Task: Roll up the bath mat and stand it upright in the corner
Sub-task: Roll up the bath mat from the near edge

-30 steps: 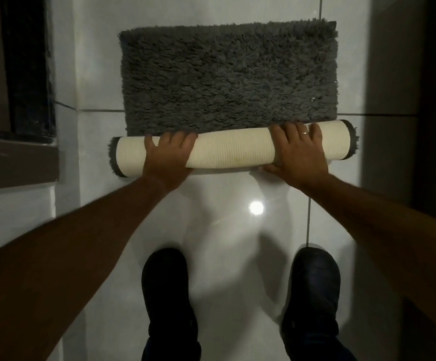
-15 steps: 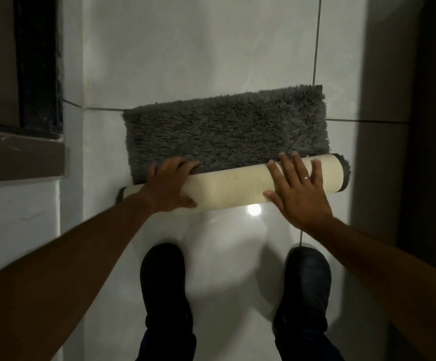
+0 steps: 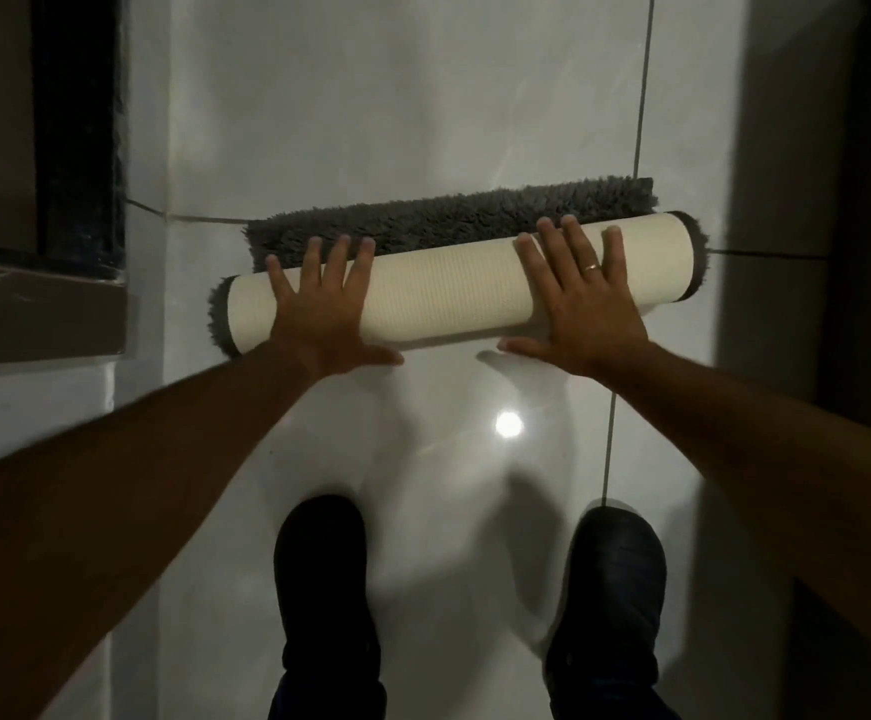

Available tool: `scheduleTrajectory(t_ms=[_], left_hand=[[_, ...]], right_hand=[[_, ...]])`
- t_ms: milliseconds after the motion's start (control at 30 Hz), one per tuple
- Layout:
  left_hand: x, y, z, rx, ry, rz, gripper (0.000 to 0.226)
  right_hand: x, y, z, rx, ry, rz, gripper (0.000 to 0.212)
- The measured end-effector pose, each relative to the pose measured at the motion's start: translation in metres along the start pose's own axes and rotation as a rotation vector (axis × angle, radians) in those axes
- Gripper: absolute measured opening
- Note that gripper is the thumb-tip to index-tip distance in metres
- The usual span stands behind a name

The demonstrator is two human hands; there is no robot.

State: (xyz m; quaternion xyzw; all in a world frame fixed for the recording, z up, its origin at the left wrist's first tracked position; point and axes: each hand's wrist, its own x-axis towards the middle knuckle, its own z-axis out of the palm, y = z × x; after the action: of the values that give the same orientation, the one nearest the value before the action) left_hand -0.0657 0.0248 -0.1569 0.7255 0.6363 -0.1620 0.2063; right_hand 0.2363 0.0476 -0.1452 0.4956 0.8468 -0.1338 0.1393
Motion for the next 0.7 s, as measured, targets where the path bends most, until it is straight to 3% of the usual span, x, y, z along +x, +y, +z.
scheduleTrajectory(t_ms=[100, 300, 533, 700], left_hand=[[-0.001, 0.002, -0.004, 0.062, 0.107, 0.049, 0.133], [-0.005, 0.008, -0.009, 0.093, 0.147, 0.102, 0.086], [-0.012, 0.003, -0.018, 0.092, -0.204, 0.285, 0.094], [0.016, 0.005, -0.027, 0.049, -0.42, 0.252, 0.096]], right_hand=[[0.027, 0.007, -0.014, -0.063, -0.045, 0.001, 0.111], [0.026, 0.013, -0.019, -0.061, -0.014, -0.125, 0.077], [-0.022, -0.005, 0.004, 0.191, -0.28, -0.085, 0.082], [0.008, 0.0, -0.002, 0.337, -0.44, -0.023, 0.109]])
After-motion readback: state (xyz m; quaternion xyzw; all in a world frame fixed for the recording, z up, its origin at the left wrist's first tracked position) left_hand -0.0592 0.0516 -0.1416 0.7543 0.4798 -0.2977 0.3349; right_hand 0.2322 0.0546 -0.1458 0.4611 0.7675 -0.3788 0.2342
